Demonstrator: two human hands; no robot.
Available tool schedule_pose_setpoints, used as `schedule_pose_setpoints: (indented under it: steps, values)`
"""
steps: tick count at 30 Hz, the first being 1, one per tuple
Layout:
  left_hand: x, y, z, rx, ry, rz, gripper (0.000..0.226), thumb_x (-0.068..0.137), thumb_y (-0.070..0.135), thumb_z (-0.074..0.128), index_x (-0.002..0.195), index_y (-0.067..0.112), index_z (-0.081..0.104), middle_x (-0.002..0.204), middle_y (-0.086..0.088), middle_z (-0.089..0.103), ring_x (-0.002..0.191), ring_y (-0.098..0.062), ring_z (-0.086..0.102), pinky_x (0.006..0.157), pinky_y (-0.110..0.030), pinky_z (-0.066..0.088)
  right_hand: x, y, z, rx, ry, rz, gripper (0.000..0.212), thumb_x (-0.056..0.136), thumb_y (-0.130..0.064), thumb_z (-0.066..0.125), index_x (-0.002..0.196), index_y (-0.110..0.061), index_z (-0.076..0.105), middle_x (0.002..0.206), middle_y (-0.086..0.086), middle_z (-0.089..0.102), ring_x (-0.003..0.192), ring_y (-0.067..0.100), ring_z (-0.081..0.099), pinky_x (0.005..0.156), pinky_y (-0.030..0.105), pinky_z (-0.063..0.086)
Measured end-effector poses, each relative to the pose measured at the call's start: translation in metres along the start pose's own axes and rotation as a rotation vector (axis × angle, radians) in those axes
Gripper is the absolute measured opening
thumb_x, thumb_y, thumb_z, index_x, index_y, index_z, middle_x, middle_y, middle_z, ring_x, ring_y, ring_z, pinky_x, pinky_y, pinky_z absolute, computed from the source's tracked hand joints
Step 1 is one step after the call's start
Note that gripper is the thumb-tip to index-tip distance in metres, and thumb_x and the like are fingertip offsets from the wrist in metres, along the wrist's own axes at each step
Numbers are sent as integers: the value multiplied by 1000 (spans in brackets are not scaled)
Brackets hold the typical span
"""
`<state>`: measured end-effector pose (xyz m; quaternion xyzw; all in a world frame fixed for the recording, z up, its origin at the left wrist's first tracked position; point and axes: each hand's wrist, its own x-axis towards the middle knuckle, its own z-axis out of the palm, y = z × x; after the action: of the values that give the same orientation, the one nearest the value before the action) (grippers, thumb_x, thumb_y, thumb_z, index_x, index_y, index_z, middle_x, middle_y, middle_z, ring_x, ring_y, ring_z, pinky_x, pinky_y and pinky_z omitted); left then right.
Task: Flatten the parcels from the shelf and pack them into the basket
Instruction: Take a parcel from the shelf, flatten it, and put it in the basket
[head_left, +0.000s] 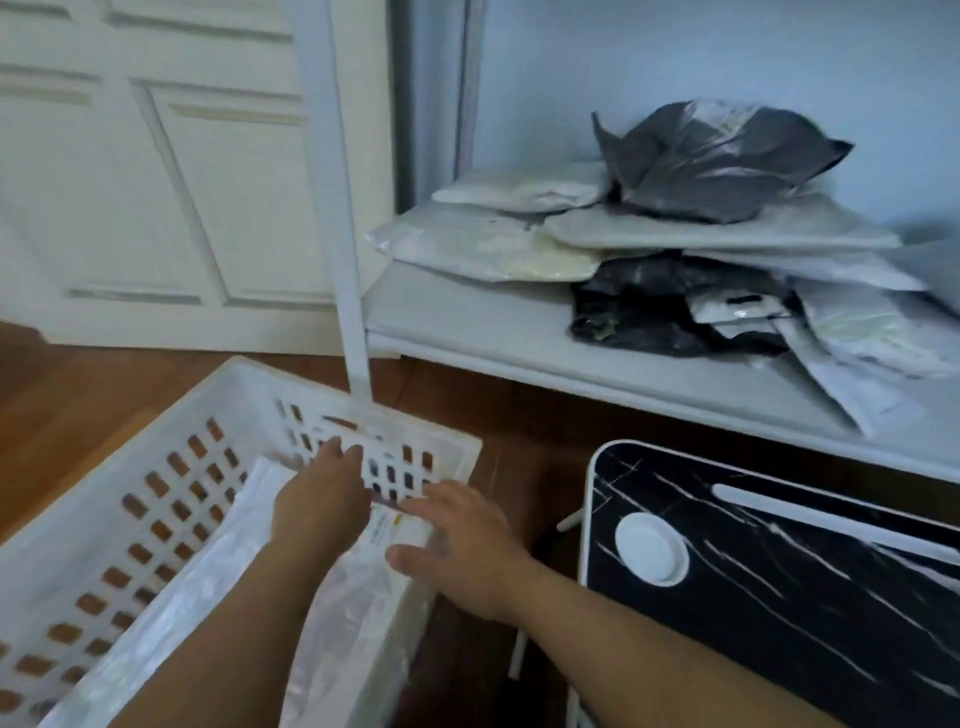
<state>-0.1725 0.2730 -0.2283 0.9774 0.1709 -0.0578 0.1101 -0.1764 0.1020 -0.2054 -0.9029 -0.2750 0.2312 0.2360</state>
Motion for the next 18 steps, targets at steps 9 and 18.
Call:
schedule_pose_setpoints:
  steps: [9, 18]
  values:
    - [-17, 190, -88, 33, 150, 415, 42, 97, 37, 46, 137, 22, 48, 133, 0, 51, 119, -19, 53, 96, -31, 44, -130, 130, -141, -105, 415, 464, 62, 92, -55, 49, 144, -22, 42, 154, 4, 29, 143, 22, 19, 115, 35, 23]
    - [-7, 348, -106, -91, 234, 591, 31, 96, 34, 48, 119, 17, 60, 127, -1, 51, 116, -20, 53, 93, -30, 45, -231, 217, -212, -206, 503, 640, 65, 93, -57, 46, 147, -24, 33, 159, 2, 14, 146, 22, 11, 114, 37, 25]
